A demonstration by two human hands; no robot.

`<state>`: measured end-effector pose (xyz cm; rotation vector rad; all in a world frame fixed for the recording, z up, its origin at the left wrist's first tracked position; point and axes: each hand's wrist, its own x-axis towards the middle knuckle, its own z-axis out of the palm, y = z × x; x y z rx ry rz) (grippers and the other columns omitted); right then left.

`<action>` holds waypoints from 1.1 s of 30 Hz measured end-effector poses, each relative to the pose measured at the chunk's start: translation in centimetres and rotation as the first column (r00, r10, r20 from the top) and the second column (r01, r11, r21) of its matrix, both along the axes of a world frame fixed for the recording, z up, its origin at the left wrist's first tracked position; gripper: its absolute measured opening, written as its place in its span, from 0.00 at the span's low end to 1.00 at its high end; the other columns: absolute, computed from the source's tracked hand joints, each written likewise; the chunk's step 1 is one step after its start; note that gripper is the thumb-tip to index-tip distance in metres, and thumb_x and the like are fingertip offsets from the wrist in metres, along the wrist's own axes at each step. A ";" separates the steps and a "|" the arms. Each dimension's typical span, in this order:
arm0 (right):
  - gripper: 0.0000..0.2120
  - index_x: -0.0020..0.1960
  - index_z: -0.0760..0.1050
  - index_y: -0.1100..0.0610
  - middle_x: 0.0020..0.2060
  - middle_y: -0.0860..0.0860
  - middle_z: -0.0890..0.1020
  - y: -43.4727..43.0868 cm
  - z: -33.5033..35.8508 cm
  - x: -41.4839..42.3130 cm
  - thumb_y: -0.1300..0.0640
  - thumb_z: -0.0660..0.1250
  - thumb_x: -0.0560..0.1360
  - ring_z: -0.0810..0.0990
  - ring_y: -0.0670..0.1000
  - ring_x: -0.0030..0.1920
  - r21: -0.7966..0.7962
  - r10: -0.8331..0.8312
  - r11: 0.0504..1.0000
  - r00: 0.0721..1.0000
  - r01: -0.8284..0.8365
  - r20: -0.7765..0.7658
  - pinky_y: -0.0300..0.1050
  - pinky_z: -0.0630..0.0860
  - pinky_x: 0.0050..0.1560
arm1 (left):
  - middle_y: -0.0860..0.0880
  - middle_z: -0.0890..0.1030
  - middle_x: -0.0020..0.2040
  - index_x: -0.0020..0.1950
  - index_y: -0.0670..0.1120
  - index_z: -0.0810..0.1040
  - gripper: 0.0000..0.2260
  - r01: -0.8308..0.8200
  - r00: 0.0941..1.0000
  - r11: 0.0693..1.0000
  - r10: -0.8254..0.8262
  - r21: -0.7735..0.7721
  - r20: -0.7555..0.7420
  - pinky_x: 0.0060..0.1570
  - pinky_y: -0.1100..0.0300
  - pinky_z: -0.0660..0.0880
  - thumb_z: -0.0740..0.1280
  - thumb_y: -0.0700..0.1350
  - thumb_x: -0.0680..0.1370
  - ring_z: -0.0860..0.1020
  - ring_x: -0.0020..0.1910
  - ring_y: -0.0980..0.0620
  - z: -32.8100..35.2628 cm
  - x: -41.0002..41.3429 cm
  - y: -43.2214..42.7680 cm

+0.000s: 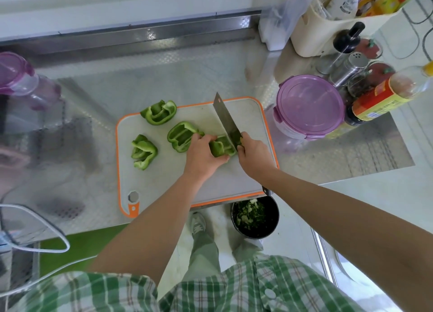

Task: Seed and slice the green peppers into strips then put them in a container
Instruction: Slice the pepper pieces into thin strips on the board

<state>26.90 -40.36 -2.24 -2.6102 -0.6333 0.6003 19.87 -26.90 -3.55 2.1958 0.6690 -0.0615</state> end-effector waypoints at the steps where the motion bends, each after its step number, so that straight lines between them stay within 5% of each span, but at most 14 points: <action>1: 0.06 0.54 0.66 0.62 0.34 0.56 0.72 -0.2 0.1 0.1 0.61 0.56 0.79 0.72 0.60 0.35 0.025 -0.015 1.000 1.000 0.015 -0.001 0.48 0.64 0.33 | 0.49 0.69 0.54 0.64 0.45 0.77 0.29 -0.004 1.000 1.000 0.004 0.000 -0.001 0.53 0.62 0.69 0.80 0.50 0.66 0.73 0.50 0.51 0.1 0.0 0.0; 9: 0.10 0.59 0.67 0.58 0.38 0.57 0.74 -0.7 1.2 0.0 0.58 0.56 0.79 0.75 0.61 0.39 -0.023 0.061 0.998 0.997 -0.062 -0.043 0.52 0.73 0.38 | 0.49 0.68 0.53 0.66 0.45 0.76 0.30 -0.011 1.000 1.000 0.011 -0.009 -0.017 0.52 0.64 0.67 0.79 0.50 0.67 0.71 0.49 0.53 0.2 0.2 0.0; 16: 0.09 0.59 0.65 0.59 0.40 0.57 0.73 0.7 0.6 -0.9 0.61 0.56 0.79 0.74 0.61 0.41 -0.146 0.069 0.987 0.998 -0.069 -0.002 0.49 0.66 0.37 | 0.49 0.68 0.53 0.66 0.46 0.76 0.31 -0.006 0.999 1.000 0.005 -0.015 -0.032 0.53 0.62 0.68 0.80 0.50 0.66 0.72 0.52 0.50 -0.1 0.1 0.1; 24: 0.09 0.57 0.67 0.61 0.37 0.59 0.76 0.3 0.6 -0.2 0.60 0.57 0.79 0.75 0.63 0.38 0.034 -0.023 0.999 1.000 0.023 0.014 0.51 0.71 0.35 | 0.49 0.68 0.54 0.67 0.47 0.75 0.31 0.003 1.000 1.000 -0.003 -0.020 -0.024 0.53 0.63 0.67 0.79 0.51 0.67 0.72 0.52 0.50 0.0 -0.1 0.3; 33: 0.09 0.58 0.66 0.59 0.38 0.56 0.73 0.1 0.9 -0.9 0.60 0.56 0.79 0.74 0.61 0.39 -0.068 0.085 0.994 0.996 -0.087 -0.028 0.48 0.68 0.36 | 0.49 0.68 0.54 0.68 0.45 0.74 0.32 0.009 0.999 1.000 -0.009 -0.015 -0.043 0.54 0.63 0.67 0.79 0.51 0.67 0.74 0.56 0.47 0.0 0.0 0.3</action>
